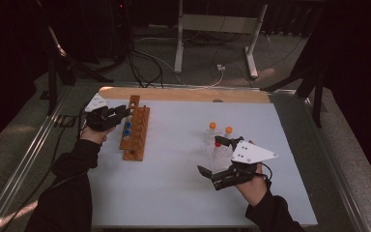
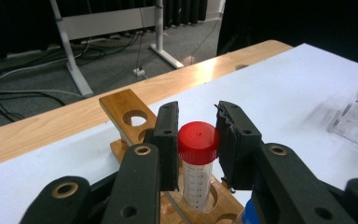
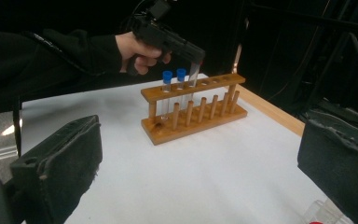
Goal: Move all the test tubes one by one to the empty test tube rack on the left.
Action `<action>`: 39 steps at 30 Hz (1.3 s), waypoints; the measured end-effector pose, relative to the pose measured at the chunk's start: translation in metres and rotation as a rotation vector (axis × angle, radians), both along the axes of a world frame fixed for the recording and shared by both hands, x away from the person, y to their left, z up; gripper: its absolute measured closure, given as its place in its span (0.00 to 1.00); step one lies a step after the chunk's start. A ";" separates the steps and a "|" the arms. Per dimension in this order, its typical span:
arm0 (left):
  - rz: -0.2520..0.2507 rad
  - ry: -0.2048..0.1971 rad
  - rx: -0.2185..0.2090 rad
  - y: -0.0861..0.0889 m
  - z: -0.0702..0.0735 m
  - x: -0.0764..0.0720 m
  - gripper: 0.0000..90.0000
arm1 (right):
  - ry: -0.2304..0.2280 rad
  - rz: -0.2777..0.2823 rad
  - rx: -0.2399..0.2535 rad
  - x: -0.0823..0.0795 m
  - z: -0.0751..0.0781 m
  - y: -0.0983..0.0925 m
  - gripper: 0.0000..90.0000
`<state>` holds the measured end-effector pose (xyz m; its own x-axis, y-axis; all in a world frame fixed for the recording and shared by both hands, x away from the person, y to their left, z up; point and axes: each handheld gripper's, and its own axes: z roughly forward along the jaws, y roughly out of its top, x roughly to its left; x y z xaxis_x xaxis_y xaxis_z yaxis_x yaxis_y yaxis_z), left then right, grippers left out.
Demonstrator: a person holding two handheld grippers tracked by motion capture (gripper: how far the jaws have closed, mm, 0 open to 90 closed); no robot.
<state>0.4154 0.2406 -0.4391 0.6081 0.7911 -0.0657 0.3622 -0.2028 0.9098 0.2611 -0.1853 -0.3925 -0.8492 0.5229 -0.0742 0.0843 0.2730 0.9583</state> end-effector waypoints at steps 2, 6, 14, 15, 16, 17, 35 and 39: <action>0.000 0.001 0.001 0.000 -0.002 0.000 0.80 | 0.002 0.001 0.007 0.000 0.000 0.000 0.00; -0.002 0.003 -0.004 0.001 -0.003 0.000 0.80 | -0.001 -0.001 -0.001 0.000 0.001 -0.001 0.00; 0.019 0.002 -0.040 0.010 0.009 -0.003 0.52 | -0.006 -0.003 0.003 -0.001 0.003 -0.003 0.00; 0.017 -0.008 -0.041 0.012 0.013 -0.005 0.49 | 0.004 0.003 0.003 0.000 0.004 -0.004 0.00; 0.020 -0.023 -0.042 0.013 0.017 -0.008 0.47 | 0.011 0.004 0.000 0.000 0.004 -0.005 0.00; 0.010 -0.033 -0.052 0.015 0.021 -0.012 0.43 | 0.006 -0.002 -0.003 0.000 0.004 -0.007 0.00; -0.216 -0.113 -0.117 0.003 0.038 -0.105 0.01 | 0.156 -0.195 -0.067 0.016 -0.032 -0.051 0.20; -0.250 -0.115 -0.101 -0.007 0.029 -0.122 0.01 | 0.204 -0.212 -0.081 0.023 -0.044 -0.055 0.36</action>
<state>0.2939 0.2332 -0.4102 0.7911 0.6091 -0.0563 0.2060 -0.1787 0.9621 0.2837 -0.2405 -0.4365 -0.7234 0.6894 0.0377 0.3358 0.3036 0.8917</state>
